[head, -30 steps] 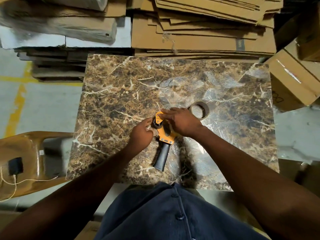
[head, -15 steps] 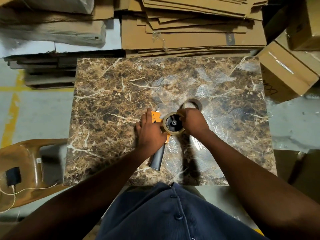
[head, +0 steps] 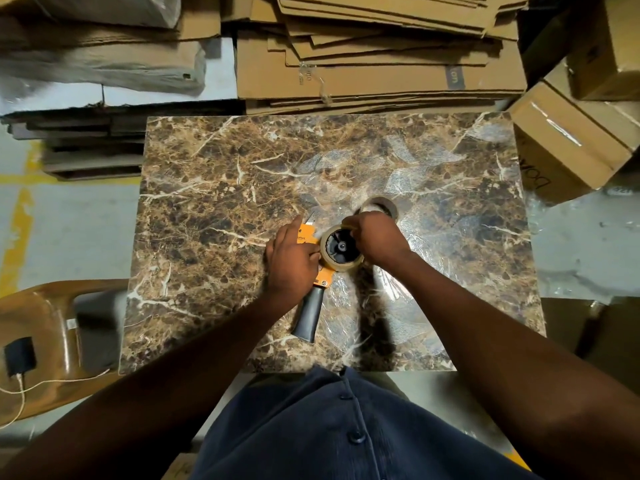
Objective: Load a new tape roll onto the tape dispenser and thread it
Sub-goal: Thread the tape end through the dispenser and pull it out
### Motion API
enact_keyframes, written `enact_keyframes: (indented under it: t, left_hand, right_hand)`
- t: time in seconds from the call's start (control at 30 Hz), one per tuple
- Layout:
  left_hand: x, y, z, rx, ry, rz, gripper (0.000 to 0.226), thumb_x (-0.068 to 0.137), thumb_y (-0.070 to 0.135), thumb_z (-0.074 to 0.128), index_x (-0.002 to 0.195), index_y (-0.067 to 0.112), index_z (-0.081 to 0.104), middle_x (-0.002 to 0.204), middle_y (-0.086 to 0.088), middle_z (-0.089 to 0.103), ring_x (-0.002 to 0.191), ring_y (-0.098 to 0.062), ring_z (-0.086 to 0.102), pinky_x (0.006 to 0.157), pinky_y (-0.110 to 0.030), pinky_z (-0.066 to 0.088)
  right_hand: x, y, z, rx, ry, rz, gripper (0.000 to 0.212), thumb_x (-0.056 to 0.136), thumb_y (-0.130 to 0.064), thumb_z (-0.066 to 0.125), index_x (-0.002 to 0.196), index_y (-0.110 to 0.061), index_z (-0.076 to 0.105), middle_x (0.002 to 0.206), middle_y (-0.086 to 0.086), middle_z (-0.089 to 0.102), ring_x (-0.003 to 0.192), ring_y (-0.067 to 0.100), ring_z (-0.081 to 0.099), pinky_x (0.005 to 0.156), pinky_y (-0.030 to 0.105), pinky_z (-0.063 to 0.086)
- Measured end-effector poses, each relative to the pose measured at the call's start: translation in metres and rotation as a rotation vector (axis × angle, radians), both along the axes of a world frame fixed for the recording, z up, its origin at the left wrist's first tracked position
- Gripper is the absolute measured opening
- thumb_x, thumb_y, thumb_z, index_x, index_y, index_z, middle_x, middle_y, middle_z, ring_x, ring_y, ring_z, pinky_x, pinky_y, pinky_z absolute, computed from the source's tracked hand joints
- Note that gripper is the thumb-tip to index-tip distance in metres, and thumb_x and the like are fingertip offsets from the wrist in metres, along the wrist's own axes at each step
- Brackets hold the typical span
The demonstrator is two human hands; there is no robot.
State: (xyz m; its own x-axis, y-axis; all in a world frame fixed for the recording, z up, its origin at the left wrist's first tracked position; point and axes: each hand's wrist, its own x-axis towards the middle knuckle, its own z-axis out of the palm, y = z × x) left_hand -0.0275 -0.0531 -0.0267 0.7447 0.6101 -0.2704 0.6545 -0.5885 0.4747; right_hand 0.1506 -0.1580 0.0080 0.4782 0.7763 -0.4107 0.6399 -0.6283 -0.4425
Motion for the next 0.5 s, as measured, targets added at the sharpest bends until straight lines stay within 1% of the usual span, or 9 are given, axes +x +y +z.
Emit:
enact_keyframes:
  t: [0.1,0.17,0.23,0.3,0.4,0.5]
  left_hand:
    - [-0.004,0.002,-0.008,0.001,-0.052,0.001,0.011,0.094,0.022,0.076,0.098,0.026,0.086,0.172,-0.002,0.036,0.156,-0.033,0.029,0.122,-0.06,0.024]
    - [-0.004,0.003,-0.011,0.025,-0.079,-0.019,0.009,0.093,0.024,0.076,0.092,0.025,0.085,0.168,-0.003,0.041,0.154,-0.032,0.031,0.121,-0.06,0.026]
    - [-0.003,0.004,-0.014,0.037,-0.097,-0.031,0.01,0.091,0.028,0.075,0.088,0.025,0.084,0.165,-0.003,0.045,0.153,-0.03,0.032,0.12,-0.059,0.028]
    - [-0.001,0.005,-0.018,0.022,-0.093,-0.039,0.011,0.089,0.032,0.075,0.085,0.025,0.083,0.164,-0.002,0.044,0.152,-0.029,0.031,0.119,-0.058,0.029]
    - [0.0,0.01,-0.025,-0.02,-0.102,-0.062,0.014,0.083,0.034,0.073,0.077,0.023,0.078,0.163,-0.002,0.042,0.15,-0.028,0.031,0.115,-0.058,0.034]
    - [-0.001,0.013,-0.03,-0.114,-0.18,-0.041,0.017,0.079,0.034,0.07,0.068,0.021,0.072,0.161,-0.002,0.044,0.148,-0.027,0.034,0.112,-0.057,0.041]
  right_hand:
    - [0.0,0.003,0.001,-0.018,-0.016,0.011,0.039,0.091,-0.001,0.058,0.123,-0.018,0.073,0.111,0.018,0.076,0.1,0.036,0.072,0.086,0.042,0.059]
    - [-0.001,0.005,0.0,-0.021,-0.036,0.023,0.038,0.091,-0.002,0.058,0.12,-0.019,0.073,0.107,0.017,0.076,0.097,0.035,0.072,0.079,0.034,0.057]
    - [-0.001,0.007,0.0,-0.036,-0.073,0.059,0.033,0.089,-0.002,0.058,0.114,-0.018,0.073,0.1,0.017,0.076,0.091,0.035,0.071,0.068,0.029,0.045]
    - [-0.001,0.009,-0.001,-0.057,-0.1,0.094,0.03,0.088,-0.002,0.058,0.108,-0.017,0.073,0.095,0.017,0.075,0.087,0.036,0.07,0.065,0.029,0.038]
    - [0.0,0.01,-0.003,-0.044,-0.125,0.128,0.028,0.084,0.001,0.058,0.102,-0.015,0.073,0.09,0.019,0.073,0.083,0.038,0.069,0.062,0.032,0.04]
    - [0.001,0.009,-0.004,-0.028,-0.133,0.118,0.028,0.082,-0.001,0.06,0.1,-0.019,0.073,0.088,0.017,0.073,0.081,0.037,0.069,0.063,0.036,0.051]
